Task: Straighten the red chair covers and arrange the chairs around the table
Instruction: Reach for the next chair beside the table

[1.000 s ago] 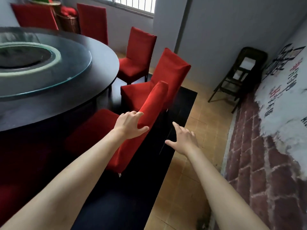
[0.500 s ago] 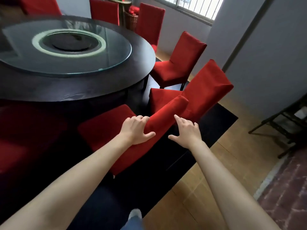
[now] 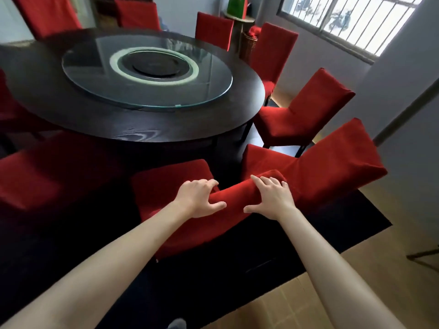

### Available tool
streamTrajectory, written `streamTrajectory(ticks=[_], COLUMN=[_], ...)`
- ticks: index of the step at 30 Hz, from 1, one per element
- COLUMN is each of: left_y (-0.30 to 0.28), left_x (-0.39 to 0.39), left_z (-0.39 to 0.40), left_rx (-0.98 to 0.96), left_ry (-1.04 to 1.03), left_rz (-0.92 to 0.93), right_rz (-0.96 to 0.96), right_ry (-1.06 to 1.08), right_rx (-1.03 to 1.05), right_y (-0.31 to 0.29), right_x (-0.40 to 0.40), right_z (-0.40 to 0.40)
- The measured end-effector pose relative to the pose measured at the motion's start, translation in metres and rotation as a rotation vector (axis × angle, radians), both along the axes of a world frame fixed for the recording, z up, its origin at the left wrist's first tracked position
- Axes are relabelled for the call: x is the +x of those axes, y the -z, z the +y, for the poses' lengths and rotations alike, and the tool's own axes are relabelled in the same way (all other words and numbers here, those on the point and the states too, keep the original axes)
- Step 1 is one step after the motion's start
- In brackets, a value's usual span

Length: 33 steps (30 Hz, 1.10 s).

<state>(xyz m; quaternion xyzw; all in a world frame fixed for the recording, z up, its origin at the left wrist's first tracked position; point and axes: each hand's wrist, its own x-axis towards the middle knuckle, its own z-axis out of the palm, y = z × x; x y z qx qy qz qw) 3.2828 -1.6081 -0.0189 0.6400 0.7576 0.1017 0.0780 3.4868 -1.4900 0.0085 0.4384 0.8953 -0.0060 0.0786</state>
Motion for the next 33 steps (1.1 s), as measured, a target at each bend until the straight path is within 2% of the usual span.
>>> streamTrajectory(ticks=[7, 16, 21, 33], left_y=[0.011, 0.018, 0.019, 0.023], left_x=[0.015, 0.034, 0.034, 0.000], left_z=[-0.017, -0.043, -0.045, -0.043], left_rx=[-0.054, -0.063, -0.043, 0.049], left_ry=[-0.294, -0.584, -0.588, -0.531], left_rz=[-0.026, 0.139, 0.191, 0.182], right_rz=[-0.047, -0.024, 0.003, 0.066], right_ry=[-0.258, -0.362, -0.348, -0.233], right_rx=[-0.043, -0.035, -0.008, 0.001], right_y=[0.008, 0.023, 0.026, 0.030], right_x=[-0.008, -0.007, -0.007, -0.027], right_z=[0.038, 0.049, 0.044, 0.030])
